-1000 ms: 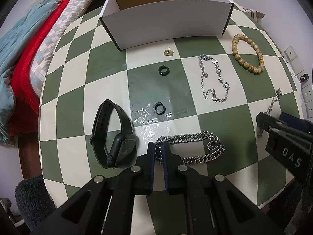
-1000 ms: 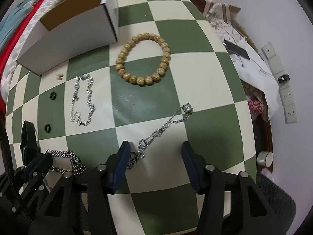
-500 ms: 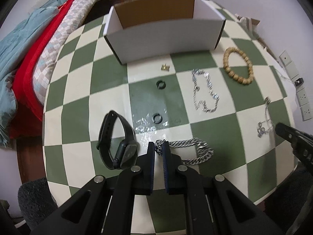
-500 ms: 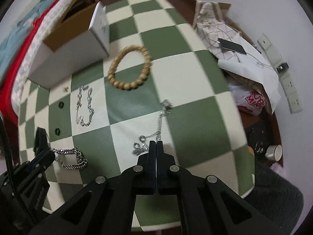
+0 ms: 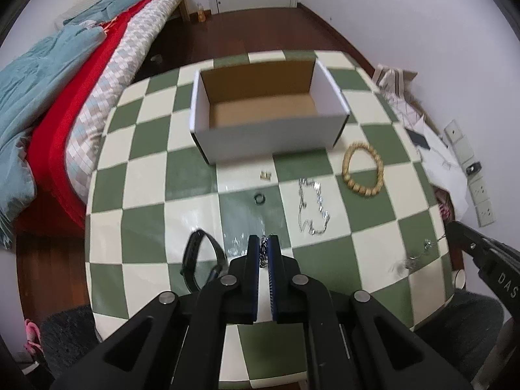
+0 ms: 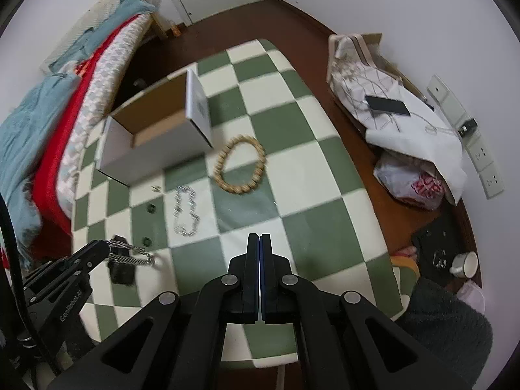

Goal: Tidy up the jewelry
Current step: 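Carry both chains over the white box and open both tools to drop them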

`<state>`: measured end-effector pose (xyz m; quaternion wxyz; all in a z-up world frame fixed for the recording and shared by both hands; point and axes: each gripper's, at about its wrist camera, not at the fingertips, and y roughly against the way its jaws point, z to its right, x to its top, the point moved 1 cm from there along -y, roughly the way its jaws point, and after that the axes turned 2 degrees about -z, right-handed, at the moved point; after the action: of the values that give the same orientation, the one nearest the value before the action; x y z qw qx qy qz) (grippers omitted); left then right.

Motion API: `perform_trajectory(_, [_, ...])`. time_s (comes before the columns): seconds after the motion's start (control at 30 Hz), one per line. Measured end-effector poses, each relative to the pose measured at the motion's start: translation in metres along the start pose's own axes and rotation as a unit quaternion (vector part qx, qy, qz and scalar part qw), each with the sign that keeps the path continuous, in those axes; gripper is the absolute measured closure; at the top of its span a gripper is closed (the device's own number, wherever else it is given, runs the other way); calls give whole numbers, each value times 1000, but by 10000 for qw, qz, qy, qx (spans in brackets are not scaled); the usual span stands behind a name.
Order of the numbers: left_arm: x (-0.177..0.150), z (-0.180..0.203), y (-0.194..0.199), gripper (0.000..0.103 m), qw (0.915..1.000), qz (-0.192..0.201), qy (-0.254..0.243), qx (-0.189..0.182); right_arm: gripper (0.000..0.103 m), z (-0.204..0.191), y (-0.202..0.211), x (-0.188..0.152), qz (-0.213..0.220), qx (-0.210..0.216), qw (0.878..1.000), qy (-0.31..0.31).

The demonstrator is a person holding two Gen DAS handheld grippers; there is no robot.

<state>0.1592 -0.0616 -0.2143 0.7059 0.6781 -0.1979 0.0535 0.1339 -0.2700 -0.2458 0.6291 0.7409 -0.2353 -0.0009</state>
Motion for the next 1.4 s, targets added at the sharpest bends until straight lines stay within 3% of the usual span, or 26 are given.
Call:
perform_trajectory(0.43, [83, -25, 56, 101, 9948, 996, 186, 77, 103, -73, 35, 66, 645, 242, 9942, 830])
perform_trajectory(0.73, [150, -55, 51, 102, 9892, 1357, 461, 313, 103, -134, 25, 142, 950, 235, 9874, 1245])
perform_trajectory(1.0, [192, -72, 7, 103, 9925, 1012, 665, 182, 103, -156, -15, 191, 652, 403, 9895, 1222])
perform_trajectory(1.17, [205, -76, -37, 102, 9958, 481, 748, -238, 103, -156, -67, 208, 63, 534, 9925, 1096])
perform_trajectory(1.23, [207, -76, -53, 100, 9966, 174, 761, -271, 103, -156, -87, 208, -281, 598, 9913, 1143])
perform_trajectory(1.3, [206, -76, -60, 98, 9971, 119, 724, -217, 101, -153, -104, 209, -540, 538, 9907, 1129])
perform_trajectory(1.33, [205, -76, -61, 93, 9975, 137, 691, -62, 88, -152, -109, 210, -604, 471, 9907, 1127])
perform_trajectory(1.37, [205, -77, -61, 75, 9975, 172, 680, 45, 74, -149, -113, 210, -632, 395, 9908, 1127])
perform_trajectory(1.4, [203, -78, -61, 56, 9974, 191, 679, 141, 40, -146, -115, 210, -613, 250, 9915, 1123])
